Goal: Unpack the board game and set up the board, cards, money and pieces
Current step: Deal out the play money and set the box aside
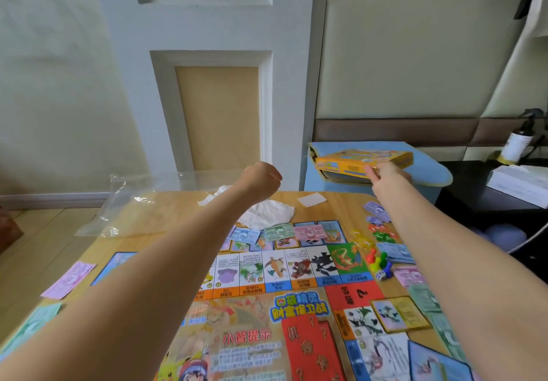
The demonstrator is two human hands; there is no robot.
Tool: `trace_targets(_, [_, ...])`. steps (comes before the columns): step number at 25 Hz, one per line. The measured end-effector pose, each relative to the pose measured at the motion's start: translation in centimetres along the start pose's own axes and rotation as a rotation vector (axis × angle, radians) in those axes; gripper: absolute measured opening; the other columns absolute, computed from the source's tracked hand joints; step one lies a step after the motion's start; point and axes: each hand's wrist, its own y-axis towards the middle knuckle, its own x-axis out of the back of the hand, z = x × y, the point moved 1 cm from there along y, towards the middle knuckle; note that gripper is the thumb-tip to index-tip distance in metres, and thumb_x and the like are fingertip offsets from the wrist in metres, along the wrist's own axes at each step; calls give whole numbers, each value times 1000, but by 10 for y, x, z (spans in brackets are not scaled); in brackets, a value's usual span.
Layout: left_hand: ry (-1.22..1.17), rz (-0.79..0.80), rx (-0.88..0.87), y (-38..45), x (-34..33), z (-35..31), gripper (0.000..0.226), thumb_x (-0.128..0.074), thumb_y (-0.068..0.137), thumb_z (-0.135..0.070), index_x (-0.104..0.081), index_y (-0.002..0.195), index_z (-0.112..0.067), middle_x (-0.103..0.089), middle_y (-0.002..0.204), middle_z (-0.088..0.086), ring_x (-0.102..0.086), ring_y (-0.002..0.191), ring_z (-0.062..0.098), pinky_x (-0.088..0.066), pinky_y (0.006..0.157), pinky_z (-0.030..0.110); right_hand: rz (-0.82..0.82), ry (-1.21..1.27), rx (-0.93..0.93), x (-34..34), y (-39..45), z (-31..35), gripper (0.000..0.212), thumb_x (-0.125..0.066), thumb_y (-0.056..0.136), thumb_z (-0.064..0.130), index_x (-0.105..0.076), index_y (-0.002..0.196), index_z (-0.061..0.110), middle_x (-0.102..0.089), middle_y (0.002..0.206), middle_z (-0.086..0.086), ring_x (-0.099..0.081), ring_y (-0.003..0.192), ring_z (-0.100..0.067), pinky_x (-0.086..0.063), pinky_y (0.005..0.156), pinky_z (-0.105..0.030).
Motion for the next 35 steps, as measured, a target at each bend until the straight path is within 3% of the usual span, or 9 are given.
trace_targets(2, [27,13,5,12,-10,3,33,-41,94,-4,-62,119,-10,-60,126,8,-57,114,24,-44,91,26,37,-247,28,-2,17,-10,27,-36,99,14,-42,76,25,-47,90,-21,-46,118,-43,-44,87,-17])
trace_targets(5, [43,17,10,21,-22,12,34,-41,93,-3,-63,118,-11,-60,126,7,-57,114,23,-44,94,28,38,-509,152,-6,43,-26,33,-36,100,25,-57,110,1,-51,97,-20,-52,107,-43,-42,87,-43])
trace_targets(11, [30,-28,33,15,-16,33,33,-41,92,1,-65,113,-9,-63,120,10,-61,105,23,-46,82,23,174,-644,109,-7,67,-20,36,-44,96,6,-45,127,-11,-47,134,-17,-45,125,-30,-41,80,-14])
trace_targets(21, [214,21,68,-22,4,56,54,-30,87,12,-64,117,-17,-53,135,6,-61,96,23,-43,66,20,752,-1357,557,-50,-13,-64,37,-35,99,11,-50,133,8,-43,142,-11,-37,133,-26,-30,106,-33])
trace_targets(23, [277,44,69,-24,9,63,55,-30,87,12,-65,116,-20,-51,138,5,-60,87,22,-43,58,15,732,-1497,584,-55,-10,-78,38,-35,99,21,-47,134,12,-44,138,-14,-37,129,-30,-31,103,-37])
trace_targets(25, [321,89,48,-25,6,69,56,-31,87,10,-65,114,-25,-46,141,3,-56,108,24,-45,77,21,648,-1581,614,-54,-4,-87,36,-37,98,25,-49,131,16,-47,134,-13,-36,127,-32,-31,102,-40])
trace_targets(27, [351,142,30,-24,-1,72,55,-33,87,9,-64,115,-27,-45,142,4,-50,117,23,-40,92,28,587,-1542,661,-53,-2,-87,30,-44,96,18,-53,124,14,-50,130,-10,-38,125,-31,-33,100,-37])
trace_targets(31, [345,229,48,-19,-14,81,52,-33,90,3,-63,117,-29,-50,136,3,-55,93,21,-45,70,23,555,-1346,639,-51,-2,-84,24,-57,88,3,-60,110,11,-54,125,-11,-49,117,-27,-40,92,-31])
trace_targets(35, [400,273,97,-18,-15,83,45,-34,94,-6,-57,126,-29,-55,131,-1,-51,112,21,-34,85,28,360,-767,368,-58,-11,-71,42,-62,82,-5,-51,121,6,-57,120,-16,-58,98,-26,-50,74,-30])
